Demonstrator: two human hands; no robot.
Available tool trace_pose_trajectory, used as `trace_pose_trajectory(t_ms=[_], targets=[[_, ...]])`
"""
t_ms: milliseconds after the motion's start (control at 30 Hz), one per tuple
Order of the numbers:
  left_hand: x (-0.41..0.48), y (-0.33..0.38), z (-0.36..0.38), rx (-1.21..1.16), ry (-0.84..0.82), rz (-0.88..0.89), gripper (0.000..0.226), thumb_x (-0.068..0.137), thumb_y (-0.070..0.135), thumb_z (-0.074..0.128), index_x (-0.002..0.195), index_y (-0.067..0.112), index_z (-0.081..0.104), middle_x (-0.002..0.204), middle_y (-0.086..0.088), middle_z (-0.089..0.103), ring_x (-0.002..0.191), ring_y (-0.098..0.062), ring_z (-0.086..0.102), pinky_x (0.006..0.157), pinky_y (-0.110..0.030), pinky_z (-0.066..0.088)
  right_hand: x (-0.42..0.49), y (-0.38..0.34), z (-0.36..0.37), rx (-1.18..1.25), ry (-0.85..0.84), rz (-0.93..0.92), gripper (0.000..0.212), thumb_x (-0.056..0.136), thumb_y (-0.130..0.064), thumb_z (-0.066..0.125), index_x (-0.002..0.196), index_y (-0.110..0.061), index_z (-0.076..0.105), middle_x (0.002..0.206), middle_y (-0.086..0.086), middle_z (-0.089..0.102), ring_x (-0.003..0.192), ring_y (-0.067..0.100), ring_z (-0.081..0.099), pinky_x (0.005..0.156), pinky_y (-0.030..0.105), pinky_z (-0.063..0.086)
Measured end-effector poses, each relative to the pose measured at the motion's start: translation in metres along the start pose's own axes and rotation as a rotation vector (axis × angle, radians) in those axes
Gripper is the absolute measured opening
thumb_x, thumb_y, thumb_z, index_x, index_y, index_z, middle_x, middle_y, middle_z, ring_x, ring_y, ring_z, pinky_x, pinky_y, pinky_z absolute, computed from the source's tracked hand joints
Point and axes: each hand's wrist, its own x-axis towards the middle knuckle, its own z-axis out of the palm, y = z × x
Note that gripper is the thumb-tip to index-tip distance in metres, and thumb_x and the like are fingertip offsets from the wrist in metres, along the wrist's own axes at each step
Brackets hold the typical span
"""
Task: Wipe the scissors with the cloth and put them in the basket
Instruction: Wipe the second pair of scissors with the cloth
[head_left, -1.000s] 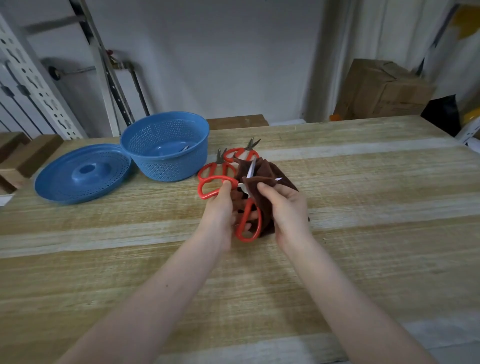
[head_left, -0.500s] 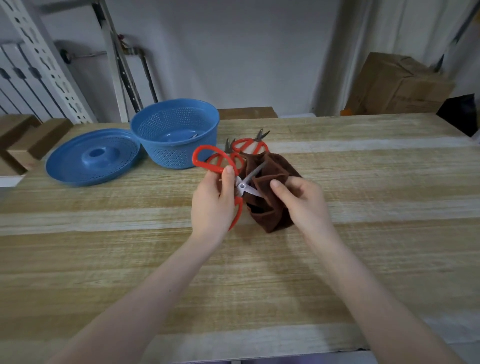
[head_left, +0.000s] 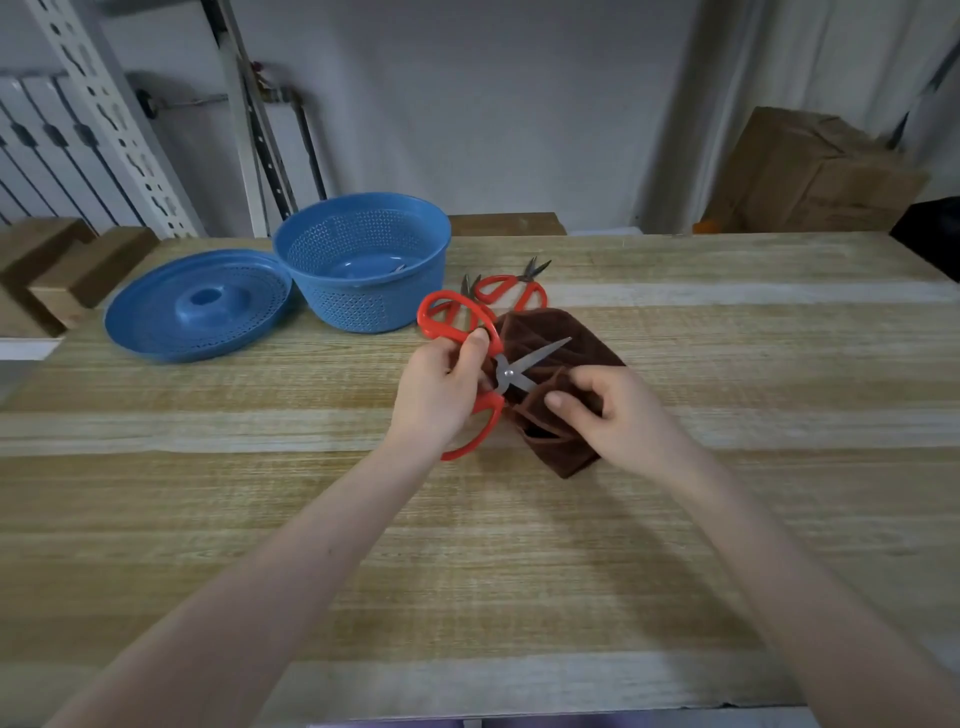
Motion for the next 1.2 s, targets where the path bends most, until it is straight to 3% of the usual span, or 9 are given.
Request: trace_pose_trajectory(t_ms=[67,133,267,400,533,767,933,1033,1200], targets=[[0.001,-0.001,0.002,0.013,0.015,0.029,0.042,0.1,0.037,0.043,0.078,0.006,0.06,0.063,-0.001,0.057,0.055,-0.014,0.053,0.055,-0.037,0.043,0.003,-0.003,-0.001,0.065,-0.006,0.027,0.019,0.093,-0.024,0.062,0.077,-0.018,0.069,0.074,0.005,0.072,0.075,0.027,0.068,0.07,0.042,0.057],[-0.001,-0.001,0.007,0.061,0.018,0.089,0.04,0.101,0.036,0.043,0.068,0.015,0.052,0.057,0.004,0.051,0.051,-0.012,0.048,0.054,-0.032,0.039,0.006,-0.01,0.002,0.193,0.018,0.08,0.017,0.09,-0.02,0.067,0.075,-0.027,0.07,0.073,-0.009,0.072,0.074,0.008,0.07,0.07,0.023,0.056],[-0.004,0.002,0.013,0.121,0.035,0.107,0.041,0.101,0.034,0.042,0.063,0.021,0.043,0.054,0.007,0.045,0.053,-0.01,0.044,0.056,-0.031,0.034,0.011,-0.016,0.01,0.347,0.088,0.147,0.009,0.085,-0.018,0.073,0.076,-0.021,0.074,0.07,-0.009,0.073,0.07,0.004,0.07,0.066,0.016,0.053],[-0.001,0.001,0.008,0.065,-0.006,0.045,0.044,0.101,0.034,0.044,0.065,0.008,0.048,0.054,0.0,0.045,0.048,-0.013,0.04,0.052,-0.031,0.034,0.007,-0.018,0.011,0.416,0.101,0.139,0.008,0.086,-0.013,0.071,0.08,-0.01,0.076,0.074,0.005,0.074,0.069,0.014,0.071,0.064,0.019,0.054],[-0.002,-0.001,0.008,-0.019,-0.046,-0.064,0.048,0.1,0.034,0.045,0.087,-0.01,0.06,0.067,-0.013,0.054,0.059,-0.022,0.049,0.058,-0.036,0.042,0.002,-0.013,0.004,0.409,0.01,0.141,0.017,0.088,-0.011,0.069,0.079,-0.025,0.074,0.075,-0.008,0.075,0.076,0.005,0.071,0.07,0.017,0.054],[-0.005,0.001,0.016,0.007,-0.058,-0.023,0.043,0.1,0.036,0.043,0.073,0.004,0.055,0.046,0.01,0.037,0.044,-0.012,0.035,0.051,-0.032,0.032,0.006,-0.019,0.003,0.406,0.037,0.182,0.012,0.086,-0.014,0.072,0.074,-0.018,0.073,0.07,-0.004,0.073,0.067,0.005,0.07,0.062,0.015,0.052],[-0.003,0.007,0.01,-0.02,-0.082,-0.052,0.047,0.1,0.035,0.044,0.083,-0.007,0.059,0.061,-0.007,0.049,0.044,-0.012,0.04,0.046,-0.028,0.035,0.002,-0.017,0.005,0.451,0.057,0.164,0.014,0.087,-0.011,0.07,0.074,-0.016,0.072,0.067,-0.006,0.072,0.065,0.005,0.069,0.059,0.014,0.05],[-0.004,0.01,0.01,-0.009,-0.111,-0.097,0.041,0.1,0.036,0.045,0.079,0.006,0.062,0.063,-0.001,0.056,0.046,-0.005,0.05,0.043,-0.023,0.045,-0.002,-0.011,0.002,0.439,0.046,0.162,0.013,0.088,-0.012,0.069,0.076,-0.016,0.072,0.071,-0.003,0.074,0.07,0.009,0.071,0.063,0.019,0.053],[-0.004,0.009,0.015,-0.047,-0.123,-0.163,0.038,0.099,0.038,0.047,0.075,0.014,0.061,0.064,0.0,0.058,0.051,-0.008,0.051,0.043,-0.022,0.042,-0.002,-0.005,-0.001,0.418,0.016,0.171,0.013,0.088,-0.012,0.068,0.08,-0.021,0.073,0.08,-0.001,0.076,0.08,0.014,0.072,0.078,0.03,0.057]])
